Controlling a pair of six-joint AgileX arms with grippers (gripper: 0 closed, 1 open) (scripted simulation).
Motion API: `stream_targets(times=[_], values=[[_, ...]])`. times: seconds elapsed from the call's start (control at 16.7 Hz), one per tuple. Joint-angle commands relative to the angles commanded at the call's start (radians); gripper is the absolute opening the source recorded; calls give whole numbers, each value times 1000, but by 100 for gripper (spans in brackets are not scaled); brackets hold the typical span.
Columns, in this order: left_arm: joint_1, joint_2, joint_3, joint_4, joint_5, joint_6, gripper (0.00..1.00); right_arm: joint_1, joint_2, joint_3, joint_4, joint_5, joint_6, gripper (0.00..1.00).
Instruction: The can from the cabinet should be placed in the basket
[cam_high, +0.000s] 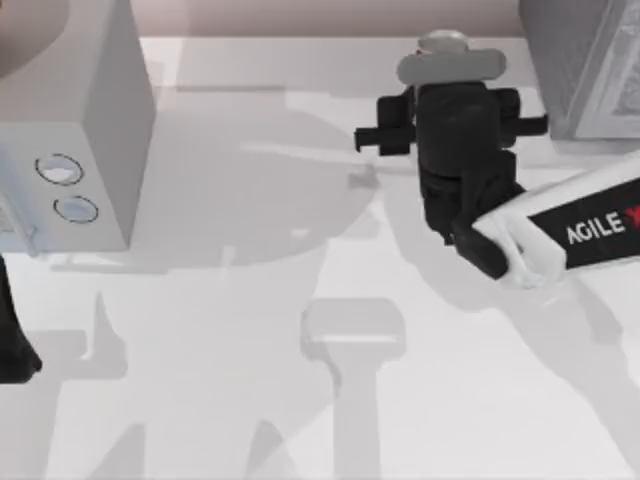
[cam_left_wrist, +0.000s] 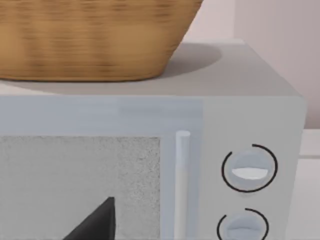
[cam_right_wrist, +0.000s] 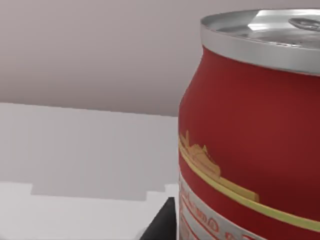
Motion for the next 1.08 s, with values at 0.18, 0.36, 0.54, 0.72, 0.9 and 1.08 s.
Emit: stream_targets(times=[0.18, 0.36, 0.54, 0.72, 0.9, 1.08], values=[[0, 0, 0, 0, 0, 0, 100, 39, 108, 89, 54, 43, -12, 0], [0, 0, 0, 0, 0, 0, 100, 77, 216, 167, 97, 84, -20, 0], [0, 0, 0, 0, 0, 0, 100, 119, 325, 244, 140, 122, -25, 0], [0, 0, 0, 0, 0, 0, 100, 168, 423, 334, 187, 164, -29, 0], [0, 0, 0, 0, 0, 0, 100, 220, 495, 425, 229, 201, -30, 0], [0, 0, 0, 0, 0, 0, 100, 259, 530, 489, 258, 220, -25, 0]])
